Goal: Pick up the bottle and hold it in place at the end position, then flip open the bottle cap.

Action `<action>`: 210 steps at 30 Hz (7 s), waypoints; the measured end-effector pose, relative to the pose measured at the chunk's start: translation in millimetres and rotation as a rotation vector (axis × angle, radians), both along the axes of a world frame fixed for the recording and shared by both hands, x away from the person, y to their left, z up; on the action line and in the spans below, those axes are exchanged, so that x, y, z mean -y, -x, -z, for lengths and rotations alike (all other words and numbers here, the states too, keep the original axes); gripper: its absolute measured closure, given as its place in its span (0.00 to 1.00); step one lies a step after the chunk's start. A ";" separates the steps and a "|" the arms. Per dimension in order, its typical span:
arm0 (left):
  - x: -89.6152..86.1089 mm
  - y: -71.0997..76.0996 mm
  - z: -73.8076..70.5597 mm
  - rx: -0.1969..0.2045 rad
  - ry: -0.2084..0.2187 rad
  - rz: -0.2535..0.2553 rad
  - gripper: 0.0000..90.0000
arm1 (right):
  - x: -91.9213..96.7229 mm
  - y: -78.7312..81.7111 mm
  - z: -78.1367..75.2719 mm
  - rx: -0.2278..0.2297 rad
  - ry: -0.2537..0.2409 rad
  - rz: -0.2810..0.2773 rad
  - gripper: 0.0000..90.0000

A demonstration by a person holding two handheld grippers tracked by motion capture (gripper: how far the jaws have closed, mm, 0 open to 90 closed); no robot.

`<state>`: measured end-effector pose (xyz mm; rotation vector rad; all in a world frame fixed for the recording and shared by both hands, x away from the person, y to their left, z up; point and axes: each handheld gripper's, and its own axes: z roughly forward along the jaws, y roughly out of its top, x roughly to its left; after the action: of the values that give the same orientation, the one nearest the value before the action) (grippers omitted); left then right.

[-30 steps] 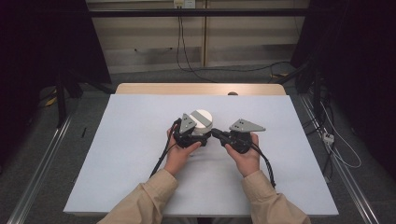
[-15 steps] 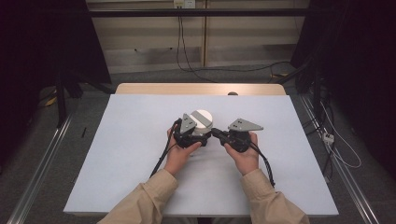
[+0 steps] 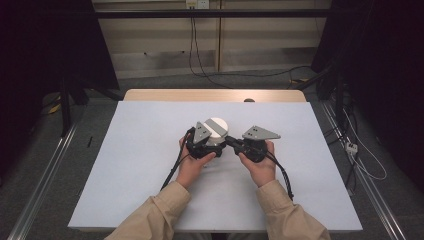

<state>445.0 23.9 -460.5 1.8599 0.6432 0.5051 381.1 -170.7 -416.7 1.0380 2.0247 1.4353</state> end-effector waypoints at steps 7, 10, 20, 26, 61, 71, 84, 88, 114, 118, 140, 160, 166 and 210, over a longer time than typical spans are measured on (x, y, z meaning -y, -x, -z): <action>0.5 0.3 0.2 -0.001 0.000 -0.003 0.21 | -0.1 -0.2 -0.4 -0.001 -0.004 -0.005 1.00; 0.9 0.7 0.2 0.000 0.001 -0.003 0.21 | -0.1 0.0 -0.9 -0.001 -0.011 -0.006 1.00; 1.4 0.9 0.3 0.001 -0.004 -0.002 0.21 | -2.9 -0.9 -12.1 0.033 -0.019 -0.011 1.00; 1.3 0.7 0.2 0.001 -0.007 0.000 0.21 | -3.4 -1.6 -14.3 0.035 -0.010 -0.011 1.00; 2.1 1.2 0.4 0.004 -0.013 0.000 0.21 | -10.6 -11.6 -27.8 0.044 0.006 -0.019 1.00; 1.9 1.0 0.3 0.003 -0.014 0.003 0.21 | -13.2 -13.2 -32.0 0.046 0.000 -0.024 1.00; 1.7 0.7 0.4 0.003 -0.015 0.004 0.21 | -17.2 -17.9 -35.2 0.044 0.005 -0.019 1.00; 2.1 1.0 0.5 0.001 -0.009 0.003 0.21 | -18.4 -20.6 -37.2 0.049 0.007 -0.017 1.00; 1.7 0.3 0.8 -0.009 0.002 -0.005 0.21 | -25.9 -30.9 -47.2 0.060 0.019 -0.019 1.00; 1.5 0.1 0.8 -0.011 0.004 -0.005 0.21 | -28.4 -33.7 -50.4 0.063 0.023 -0.023 1.00; 1.8 0.3 0.8 -0.010 0.000 -0.010 0.21 | -34.4 -42.3 -54.1 0.077 0.011 -0.023 1.00; 1.7 0.2 0.8 -0.012 0.002 -0.012 0.21 | -40.7 -48.4 -57.3 0.079 0.022 -0.022 1.00; 1.1 -0.6 0.5 -0.005 -0.006 -0.006 0.21 | -40.9 -49.5 -57.4 0.078 0.021 -0.026 1.00; 0.9 -1.0 0.5 -0.008 -0.005 -0.005 0.21 | -53.3 -65.9 -61.4 0.067 0.049 -0.032 1.00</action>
<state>446.0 23.0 -461.1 1.8659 0.6525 0.5033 447.0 -117.3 -355.3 0.9289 2.0273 1.4102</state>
